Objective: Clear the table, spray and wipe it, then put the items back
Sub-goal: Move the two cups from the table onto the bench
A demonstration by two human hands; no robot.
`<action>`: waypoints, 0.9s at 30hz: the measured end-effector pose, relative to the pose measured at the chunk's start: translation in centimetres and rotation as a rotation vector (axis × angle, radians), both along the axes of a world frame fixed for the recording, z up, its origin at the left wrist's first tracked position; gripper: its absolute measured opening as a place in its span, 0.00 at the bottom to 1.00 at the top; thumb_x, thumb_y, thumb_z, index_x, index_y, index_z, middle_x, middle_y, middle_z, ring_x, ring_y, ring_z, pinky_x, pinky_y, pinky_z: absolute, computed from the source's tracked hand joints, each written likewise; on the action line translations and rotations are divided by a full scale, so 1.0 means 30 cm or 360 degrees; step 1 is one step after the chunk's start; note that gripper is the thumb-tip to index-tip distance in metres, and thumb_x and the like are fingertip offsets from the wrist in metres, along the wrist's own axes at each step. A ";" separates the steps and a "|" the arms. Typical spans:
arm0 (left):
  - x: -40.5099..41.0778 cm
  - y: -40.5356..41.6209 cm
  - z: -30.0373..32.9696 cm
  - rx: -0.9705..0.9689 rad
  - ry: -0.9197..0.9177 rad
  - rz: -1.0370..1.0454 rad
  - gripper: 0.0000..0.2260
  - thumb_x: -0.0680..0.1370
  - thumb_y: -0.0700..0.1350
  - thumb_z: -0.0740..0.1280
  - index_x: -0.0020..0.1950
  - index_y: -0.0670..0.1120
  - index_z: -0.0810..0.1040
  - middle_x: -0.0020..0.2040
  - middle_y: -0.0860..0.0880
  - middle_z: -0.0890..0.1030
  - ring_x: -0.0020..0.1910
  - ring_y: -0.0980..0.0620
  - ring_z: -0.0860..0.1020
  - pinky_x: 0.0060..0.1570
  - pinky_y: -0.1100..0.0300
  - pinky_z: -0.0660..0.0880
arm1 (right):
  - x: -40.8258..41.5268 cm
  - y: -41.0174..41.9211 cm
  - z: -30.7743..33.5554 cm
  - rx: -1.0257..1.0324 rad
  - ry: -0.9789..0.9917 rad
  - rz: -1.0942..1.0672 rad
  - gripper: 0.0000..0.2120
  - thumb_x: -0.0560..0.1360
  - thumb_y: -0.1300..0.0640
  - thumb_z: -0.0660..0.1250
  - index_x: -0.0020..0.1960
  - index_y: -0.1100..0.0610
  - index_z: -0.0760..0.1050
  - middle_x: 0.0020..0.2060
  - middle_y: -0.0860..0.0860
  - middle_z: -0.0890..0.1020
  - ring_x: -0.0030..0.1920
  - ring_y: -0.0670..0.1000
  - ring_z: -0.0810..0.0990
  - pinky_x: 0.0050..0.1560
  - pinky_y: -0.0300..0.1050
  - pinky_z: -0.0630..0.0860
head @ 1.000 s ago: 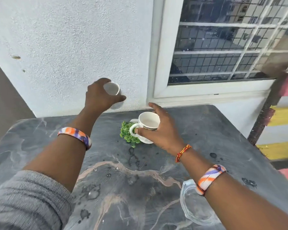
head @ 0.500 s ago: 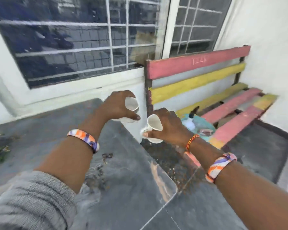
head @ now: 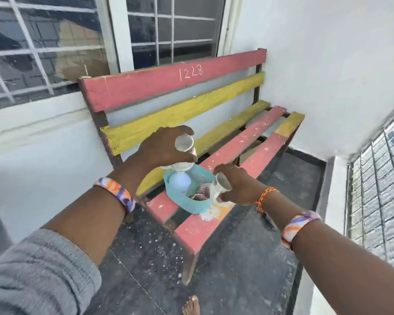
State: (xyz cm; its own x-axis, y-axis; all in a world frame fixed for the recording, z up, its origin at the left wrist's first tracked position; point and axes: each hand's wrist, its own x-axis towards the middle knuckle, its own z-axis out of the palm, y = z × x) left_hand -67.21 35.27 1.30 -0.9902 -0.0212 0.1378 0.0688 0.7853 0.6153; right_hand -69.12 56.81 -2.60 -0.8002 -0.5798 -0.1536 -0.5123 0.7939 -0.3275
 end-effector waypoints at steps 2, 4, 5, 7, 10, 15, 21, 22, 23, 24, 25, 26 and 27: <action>-0.169 0.030 -0.006 0.0024 0.0018 -0.0026 0.24 0.66 0.57 0.73 0.61 0.62 0.72 0.62 0.49 0.75 0.62 0.47 0.72 0.61 0.50 0.71 | -0.153 0.033 0.000 -0.0012 -0.0032 -0.0027 0.31 0.70 0.57 0.71 0.69 0.52 0.63 0.62 0.58 0.69 0.62 0.60 0.68 0.60 0.49 0.65; -0.355 0.066 -0.012 0.0130 -0.0003 0.0005 0.22 0.67 0.55 0.73 0.60 0.60 0.74 0.62 0.47 0.75 0.61 0.46 0.73 0.59 0.51 0.72 | -0.334 0.064 0.012 0.0007 -0.0067 -0.0036 0.27 0.70 0.58 0.70 0.67 0.51 0.67 0.61 0.59 0.69 0.62 0.59 0.68 0.62 0.47 0.62; -0.427 0.084 -0.017 0.0198 -0.0021 0.0027 0.20 0.67 0.54 0.74 0.58 0.59 0.75 0.61 0.47 0.75 0.59 0.45 0.74 0.55 0.53 0.74 | -0.408 0.079 0.019 0.0012 -0.0072 -0.0050 0.25 0.70 0.59 0.70 0.65 0.52 0.69 0.60 0.59 0.69 0.61 0.59 0.68 0.61 0.44 0.61; -0.586 0.123 -0.026 0.0362 -0.0053 0.0070 0.18 0.65 0.49 0.76 0.53 0.56 0.77 0.58 0.48 0.76 0.49 0.46 0.78 0.41 0.56 0.77 | -0.581 0.112 0.032 -0.0010 -0.0079 -0.0086 0.21 0.69 0.61 0.70 0.61 0.54 0.72 0.58 0.60 0.70 0.59 0.58 0.68 0.58 0.42 0.61; -0.769 0.171 -0.051 0.0586 -0.0117 0.0139 0.17 0.65 0.42 0.76 0.51 0.53 0.77 0.57 0.49 0.76 0.42 0.48 0.76 0.32 0.56 0.78 | -0.788 0.150 0.025 -0.0040 -0.0085 -0.0118 0.19 0.67 0.64 0.70 0.57 0.56 0.73 0.55 0.58 0.71 0.60 0.56 0.67 0.56 0.40 0.59; -1.054 0.235 -0.157 0.0735 -0.0265 0.0231 0.20 0.65 0.34 0.70 0.54 0.49 0.75 0.55 0.47 0.74 0.45 0.46 0.76 0.34 0.51 0.79 | -1.117 0.211 -0.067 -0.0030 -0.0095 -0.0044 0.19 0.64 0.67 0.68 0.54 0.57 0.75 0.54 0.59 0.73 0.59 0.58 0.69 0.60 0.44 0.64; -1.384 0.330 -0.366 0.0560 -0.0346 0.0555 0.24 0.64 0.38 0.73 0.59 0.48 0.74 0.56 0.48 0.77 0.51 0.49 0.74 0.45 0.60 0.68 | -1.556 0.295 -0.258 0.0117 -0.0159 0.0219 0.23 0.65 0.66 0.68 0.60 0.55 0.73 0.52 0.54 0.69 0.60 0.56 0.68 0.56 0.38 0.60; -1.429 0.355 -0.401 0.0536 -0.0370 0.0640 0.24 0.63 0.40 0.75 0.58 0.48 0.75 0.54 0.49 0.77 0.51 0.49 0.75 0.45 0.61 0.67 | -1.625 0.311 -0.291 0.0155 -0.0180 0.0265 0.25 0.66 0.65 0.68 0.62 0.54 0.71 0.56 0.55 0.69 0.60 0.57 0.67 0.58 0.39 0.61; -1.466 0.384 -0.438 0.0525 -0.0397 0.0721 0.23 0.62 0.43 0.76 0.57 0.48 0.76 0.53 0.50 0.78 0.50 0.50 0.75 0.46 0.62 0.67 | -1.686 0.325 -0.322 0.0212 -0.0206 0.0313 0.27 0.66 0.64 0.69 0.64 0.54 0.69 0.59 0.56 0.69 0.61 0.57 0.66 0.61 0.42 0.62; -1.498 0.414 -0.476 0.0523 -0.0430 0.0797 0.24 0.61 0.45 0.76 0.55 0.48 0.77 0.51 0.50 0.79 0.49 0.51 0.75 0.45 0.62 0.67 | -1.743 0.339 -0.350 0.0279 -0.0229 0.0369 0.29 0.66 0.63 0.70 0.66 0.55 0.67 0.62 0.56 0.68 0.62 0.58 0.65 0.63 0.45 0.64; -1.519 0.440 -0.509 0.0518 -0.0463 0.0855 0.23 0.59 0.47 0.77 0.53 0.49 0.78 0.50 0.51 0.79 0.47 0.52 0.75 0.45 0.63 0.67 | -1.787 0.348 -0.371 0.0335 -0.0241 0.0419 0.31 0.66 0.62 0.71 0.67 0.55 0.66 0.63 0.56 0.67 0.64 0.59 0.64 0.65 0.47 0.65; -1.543 0.466 -0.543 0.0512 -0.0504 0.0906 0.22 0.59 0.48 0.77 0.52 0.50 0.79 0.48 0.51 0.80 0.47 0.51 0.76 0.43 0.63 0.68 | -1.835 0.356 -0.390 0.0374 -0.0254 0.0462 0.32 0.66 0.61 0.72 0.67 0.56 0.65 0.64 0.56 0.67 0.64 0.59 0.64 0.66 0.48 0.66; -1.565 0.488 -0.575 0.0492 -0.0552 0.0947 0.20 0.59 0.48 0.77 0.50 0.50 0.80 0.47 0.50 0.80 0.47 0.50 0.77 0.42 0.62 0.68 | -1.879 0.364 -0.407 0.0386 -0.0258 0.0491 0.32 0.66 0.61 0.73 0.67 0.56 0.65 0.63 0.56 0.67 0.65 0.59 0.64 0.66 0.48 0.66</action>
State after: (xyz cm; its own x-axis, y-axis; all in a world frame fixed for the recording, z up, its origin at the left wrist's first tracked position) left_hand -114.17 49.90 -15.96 -0.7853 -0.5529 -0.2786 -0.5505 0.4177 0.7229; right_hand -125.49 67.72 -14.81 -0.5489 -0.7200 -0.4246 -0.6954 0.6752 -0.2459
